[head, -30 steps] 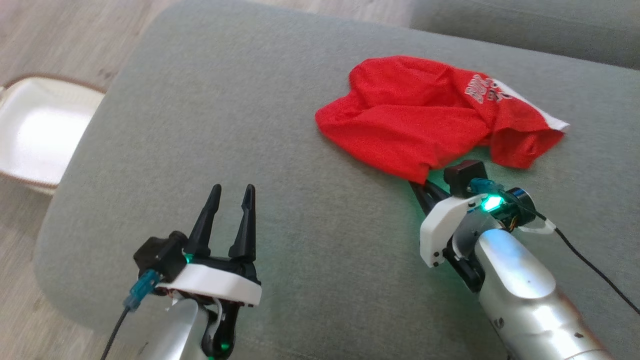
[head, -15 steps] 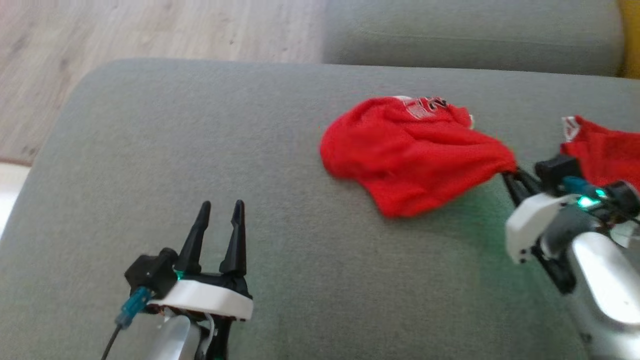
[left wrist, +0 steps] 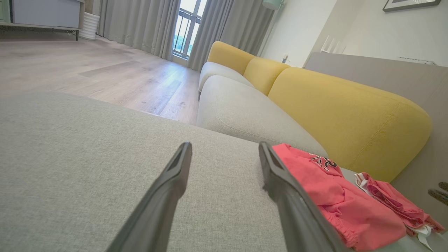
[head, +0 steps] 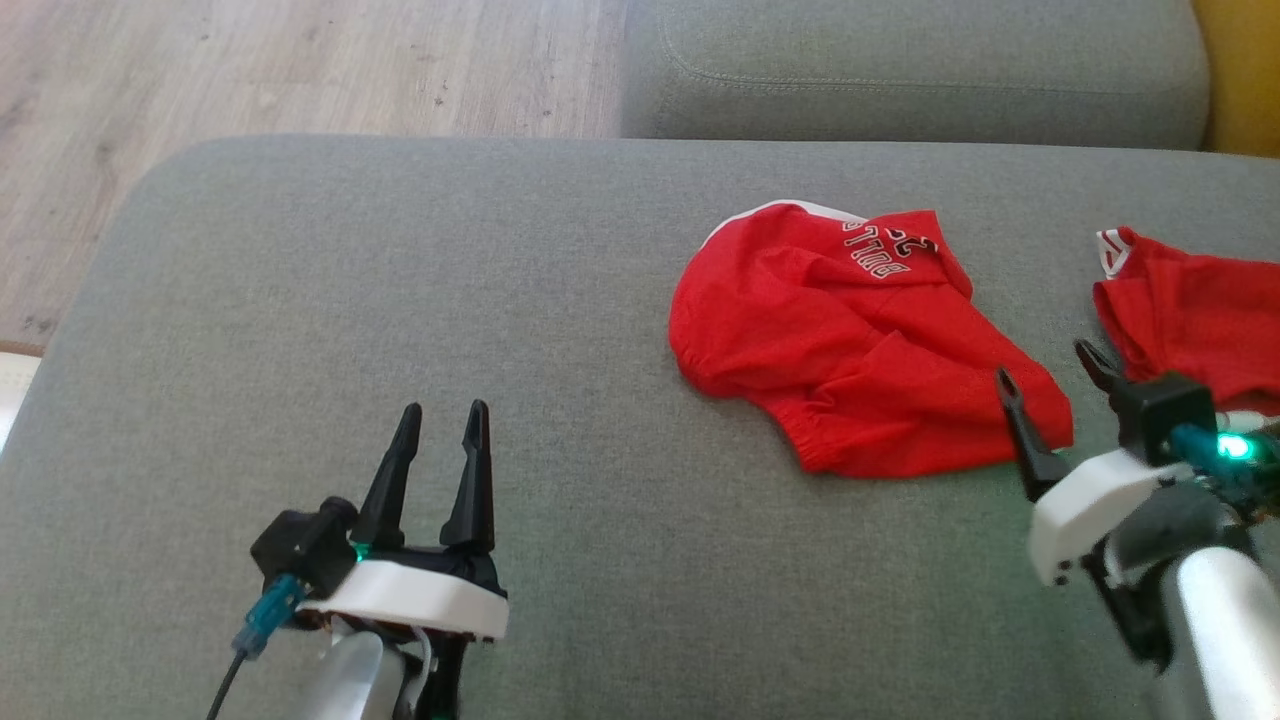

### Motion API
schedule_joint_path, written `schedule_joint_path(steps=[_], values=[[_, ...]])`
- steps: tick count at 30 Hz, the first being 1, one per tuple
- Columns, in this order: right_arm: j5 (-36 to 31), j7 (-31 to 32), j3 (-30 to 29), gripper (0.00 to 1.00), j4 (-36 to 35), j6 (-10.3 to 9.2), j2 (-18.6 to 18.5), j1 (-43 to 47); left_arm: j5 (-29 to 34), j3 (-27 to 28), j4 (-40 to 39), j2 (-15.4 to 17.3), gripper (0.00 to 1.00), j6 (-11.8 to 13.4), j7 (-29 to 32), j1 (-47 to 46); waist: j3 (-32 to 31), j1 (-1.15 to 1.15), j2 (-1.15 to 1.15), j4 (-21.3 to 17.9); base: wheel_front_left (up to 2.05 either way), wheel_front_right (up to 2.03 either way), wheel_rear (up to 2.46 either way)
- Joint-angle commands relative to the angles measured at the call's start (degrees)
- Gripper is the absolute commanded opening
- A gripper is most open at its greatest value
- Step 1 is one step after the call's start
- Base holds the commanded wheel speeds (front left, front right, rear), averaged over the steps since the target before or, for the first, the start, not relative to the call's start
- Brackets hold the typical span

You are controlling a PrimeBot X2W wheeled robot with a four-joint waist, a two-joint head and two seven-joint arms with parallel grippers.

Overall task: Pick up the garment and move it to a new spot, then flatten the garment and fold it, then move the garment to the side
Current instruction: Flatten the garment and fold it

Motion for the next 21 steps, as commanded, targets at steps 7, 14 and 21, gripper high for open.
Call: schedule_joint_path(steps=[7,14,21], values=[[3.5,-7.4,3.9,1.0,-6.8,-0.04,5.4,3.8,0.8,1.7,-2.2,0.1,1.0,-0.3,-0.5,-1.4,0.3,0.0,0.0,-0.6,0.0,0.0,0.0],[4.8,-10.3,6.0,1.0,-3.5,-0.04,7.3,3.4,0.6,0.3,-2.9,0.1,1.0,-0.3,-0.5,-1.9,1.8,0.0,0.0,0.2,0.0,0.0,0.0],[6.2,-8.7,10.2,1.0,2.8,-0.04,7.1,-1.2,-0.1,-1.0,-2.6,0.3,1.0,-0.3,-0.5,-3.1,4.6,0.0,0.0,2.9,0.0,0.0,0.0]])
